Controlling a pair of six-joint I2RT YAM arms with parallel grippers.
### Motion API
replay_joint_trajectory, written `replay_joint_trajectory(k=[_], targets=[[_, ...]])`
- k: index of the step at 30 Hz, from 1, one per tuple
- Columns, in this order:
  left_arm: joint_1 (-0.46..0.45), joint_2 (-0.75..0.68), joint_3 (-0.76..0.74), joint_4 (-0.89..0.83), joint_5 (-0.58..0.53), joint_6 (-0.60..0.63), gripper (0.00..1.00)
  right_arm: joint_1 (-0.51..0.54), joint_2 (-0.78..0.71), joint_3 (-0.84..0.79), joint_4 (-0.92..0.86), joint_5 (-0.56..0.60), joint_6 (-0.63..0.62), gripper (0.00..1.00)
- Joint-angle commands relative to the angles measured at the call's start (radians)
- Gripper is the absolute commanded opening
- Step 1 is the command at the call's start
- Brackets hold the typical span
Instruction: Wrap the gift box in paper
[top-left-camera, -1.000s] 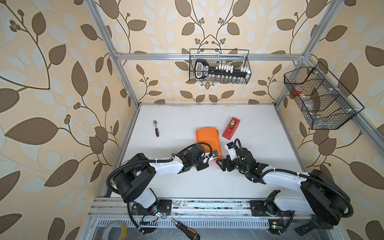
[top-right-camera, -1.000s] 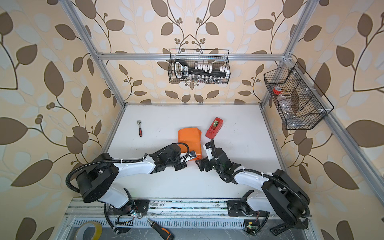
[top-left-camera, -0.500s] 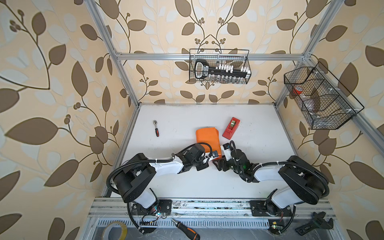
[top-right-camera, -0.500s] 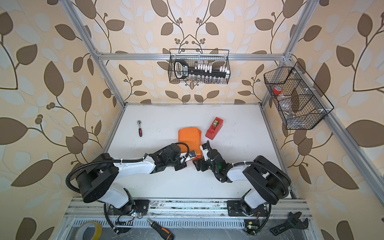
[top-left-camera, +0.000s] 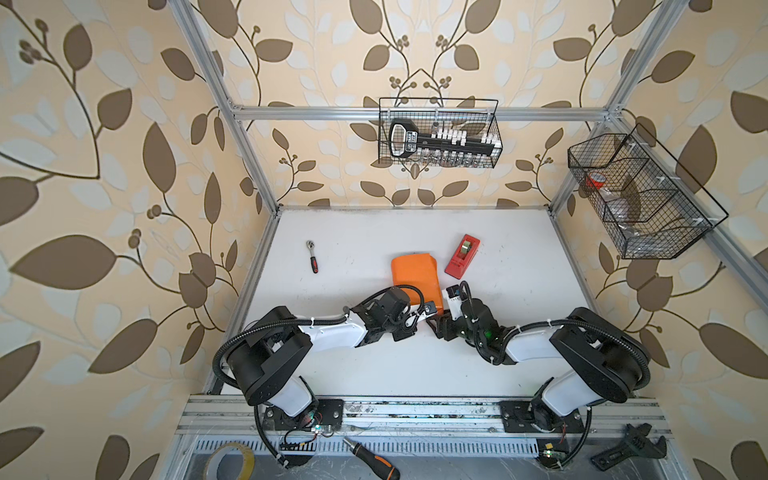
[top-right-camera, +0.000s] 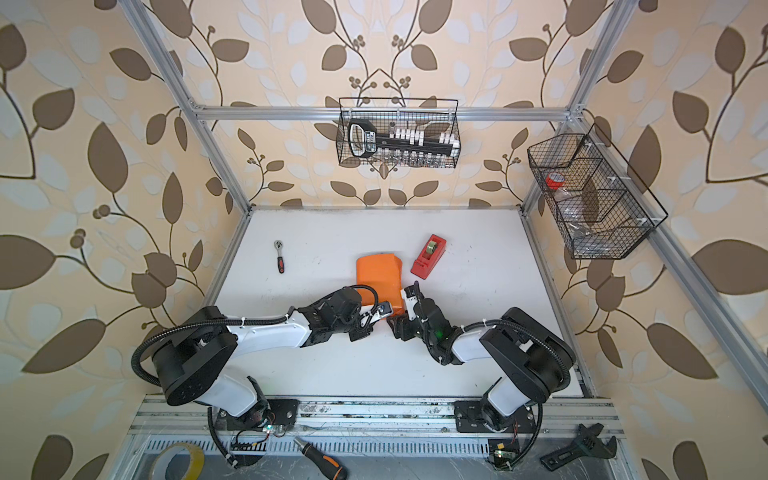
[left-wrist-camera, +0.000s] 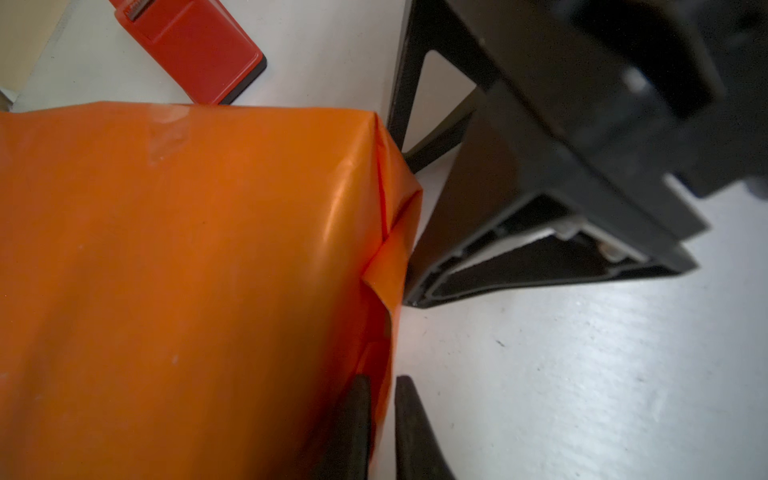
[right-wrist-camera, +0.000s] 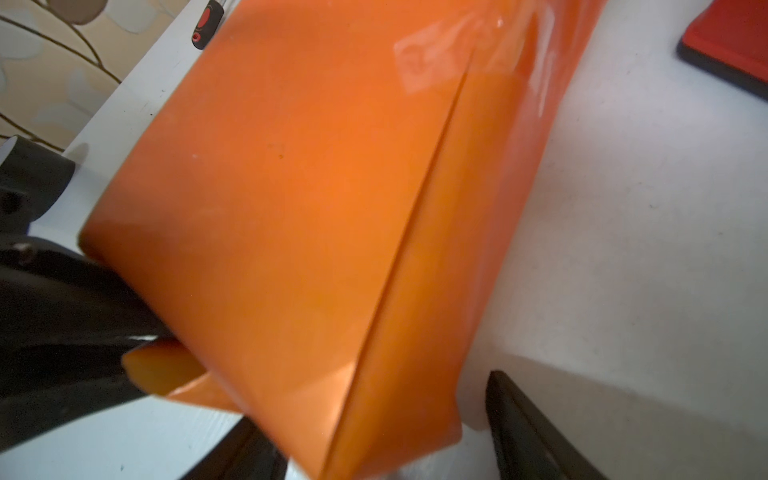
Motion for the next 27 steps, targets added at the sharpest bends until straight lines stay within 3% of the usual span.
replay_joint_trajectory(k=[1,22,25,27], targets=[[-0.004,-0.021,0.029,0.023,-0.01,0.002,0.18,0.004,0.015,0.001,0.004,0.02,0.007,0.7],[-0.004,-0.133,-0.002,0.009,0.014,0.006,0.35,-0.004,0.022,0.005,0.027,0.048,0.039,0.67],[-0.004,-0.159,-0.02,0.023,0.003,0.023,0.41,-0.004,0.023,0.01,0.034,0.051,0.044,0.67],[-0.004,-0.184,-0.048,0.058,-0.026,0.042,0.5,-0.004,0.027,0.013,0.038,0.051,0.049,0.67]])
